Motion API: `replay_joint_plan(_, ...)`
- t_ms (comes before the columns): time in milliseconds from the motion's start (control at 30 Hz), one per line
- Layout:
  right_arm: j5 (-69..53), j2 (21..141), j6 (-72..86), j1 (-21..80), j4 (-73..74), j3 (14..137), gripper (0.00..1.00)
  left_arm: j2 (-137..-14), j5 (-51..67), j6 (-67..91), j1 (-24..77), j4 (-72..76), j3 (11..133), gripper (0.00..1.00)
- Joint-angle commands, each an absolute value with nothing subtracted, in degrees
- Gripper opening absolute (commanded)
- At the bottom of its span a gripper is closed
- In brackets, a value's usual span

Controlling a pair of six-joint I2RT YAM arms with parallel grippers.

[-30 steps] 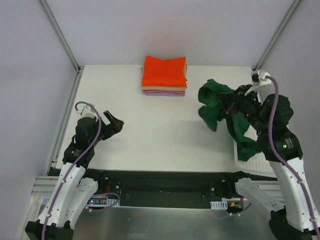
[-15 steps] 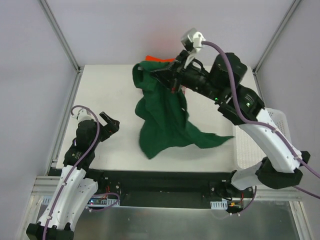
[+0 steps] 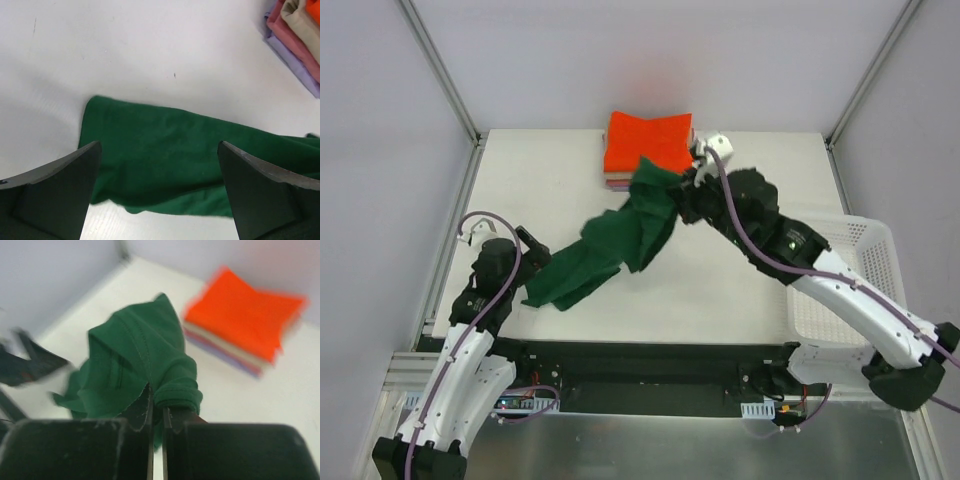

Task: Fold and stack the t-shirts
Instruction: Move the tshirt to the center of the board, then flatten out the tshirt

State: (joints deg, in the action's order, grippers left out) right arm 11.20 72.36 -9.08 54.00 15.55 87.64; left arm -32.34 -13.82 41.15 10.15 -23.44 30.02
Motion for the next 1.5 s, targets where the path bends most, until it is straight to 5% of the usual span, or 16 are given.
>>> replay_joint_plan(0, 25.0, 60.3, -2.5, 44.3, 14.0, 61.9, 0.01, -36.5, -15.6, 42.2, 10.4, -24.3, 30.3, 0.99)
replay_joint_plan(133, 22.5, 57.9, 3.0, 29.1, 14.4, 48.7, 0.32, -41.9, -14.7, 42.5, 10.4, -24.3, 31.2, 0.99)
replay_joint_plan(267, 23.9, 58.4, 0.9, 27.9, 16.1, 49.3, 0.78, -46.9, -11.9, 43.4, 10.4, -24.3, 32.0, 0.99)
replay_joint_plan(367, 18.7, 59.5, 0.4, 28.6, 17.2, 51.1, 0.93, -48.6, -9.5, 43.7, 10.4, -24.3, 32.0, 0.99)
replay_joint_plan(633, 19.8, 71.9, -0.6, 39.2, 17.1, 53.0, 0.96, -49.7, 7.6, 41.3, 10.4, -17.4, 27.9, 0.94)
replay_joint_plan(967, 20.9, 89.6, -0.1, 46.3, 16.3, 62.4, 0.96, -44.4, 7.2, 47.4, 10.4, -17.0, 17.4, 0.86)
replay_joint_plan(1333, 24.3, 94.5, 2.5, 48.2, 17.7, 64.9, 0.96, -44.5, 8.1, 49.7, 10.4, -11.6, 13.9, 0.51)
replay_joint_plan(1467, 24.2, 94.5, 2.5, 48.2, 17.6, 64.2, 0.96, -47.4, 8.4, 49.5, 10.4, -9.2, 14.0, 0.46)
